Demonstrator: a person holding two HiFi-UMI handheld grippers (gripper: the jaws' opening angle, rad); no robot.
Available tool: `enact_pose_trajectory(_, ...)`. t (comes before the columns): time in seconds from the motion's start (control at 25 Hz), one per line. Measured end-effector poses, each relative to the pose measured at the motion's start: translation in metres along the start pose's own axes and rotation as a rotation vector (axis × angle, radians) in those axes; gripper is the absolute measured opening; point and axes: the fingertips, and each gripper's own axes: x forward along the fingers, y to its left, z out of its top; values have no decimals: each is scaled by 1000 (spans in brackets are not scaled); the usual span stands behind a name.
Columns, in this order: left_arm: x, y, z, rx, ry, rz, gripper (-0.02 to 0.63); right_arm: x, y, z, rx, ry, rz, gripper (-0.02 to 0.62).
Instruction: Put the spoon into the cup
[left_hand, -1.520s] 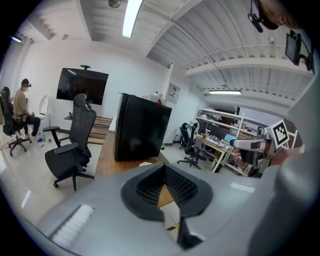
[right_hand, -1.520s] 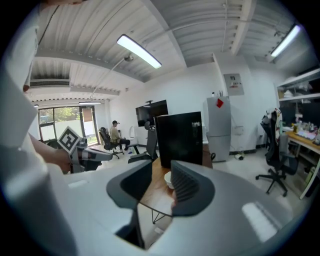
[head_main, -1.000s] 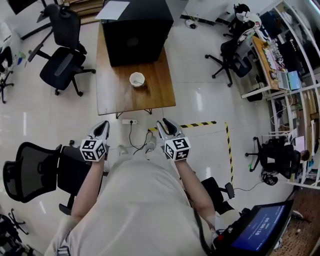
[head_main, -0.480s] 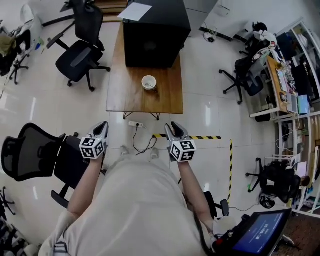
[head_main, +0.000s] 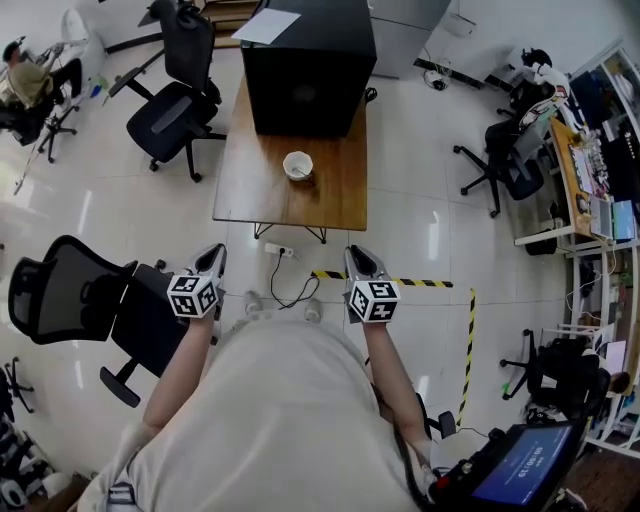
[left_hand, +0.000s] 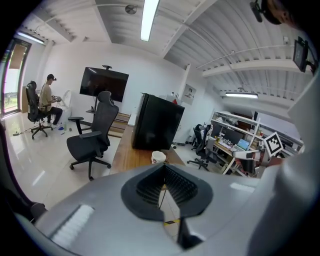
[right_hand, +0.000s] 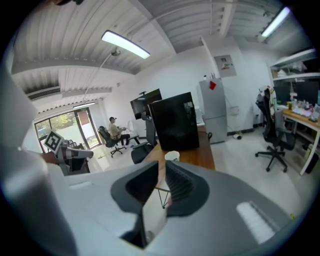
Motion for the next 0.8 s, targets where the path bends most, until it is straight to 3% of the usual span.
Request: enact_pose_trajectory(0.8,51,-70,-1,37,32,-40,5,-34,-96,-8,105,-14,-57,29)
